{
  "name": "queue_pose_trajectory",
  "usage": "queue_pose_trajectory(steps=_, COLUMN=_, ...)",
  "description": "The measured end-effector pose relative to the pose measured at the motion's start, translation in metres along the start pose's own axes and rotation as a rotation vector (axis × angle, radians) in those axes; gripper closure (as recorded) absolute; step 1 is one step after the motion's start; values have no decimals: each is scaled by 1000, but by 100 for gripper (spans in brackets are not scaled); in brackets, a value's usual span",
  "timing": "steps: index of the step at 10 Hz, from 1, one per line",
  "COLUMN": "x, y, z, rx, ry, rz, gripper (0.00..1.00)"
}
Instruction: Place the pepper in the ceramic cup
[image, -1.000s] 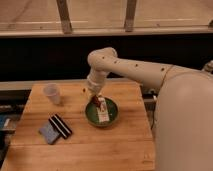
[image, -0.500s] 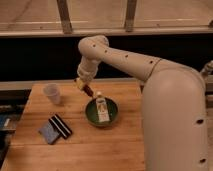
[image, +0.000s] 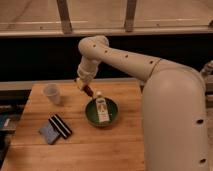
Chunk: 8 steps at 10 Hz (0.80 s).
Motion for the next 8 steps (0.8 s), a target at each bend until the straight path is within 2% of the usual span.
queue_pose_trajectory(steps=2, x=0, y=-1, z=-1, rx=5, ry=-7, rz=0, gripper=100)
queue_pose_trajectory(steps=3, x=-3, y=-3, z=-6, rx=22, ry=-33, rz=2, gripper=100)
queue_pose_trajectory(steps=5, x=-19, y=-6, z=-24, rx=50, ry=-85, rz=0, gripper=100)
queue_pose_trajectory(steps=8, x=-50, y=-2, z=-19, rx=54, ry=-115, rz=-35, gripper=100)
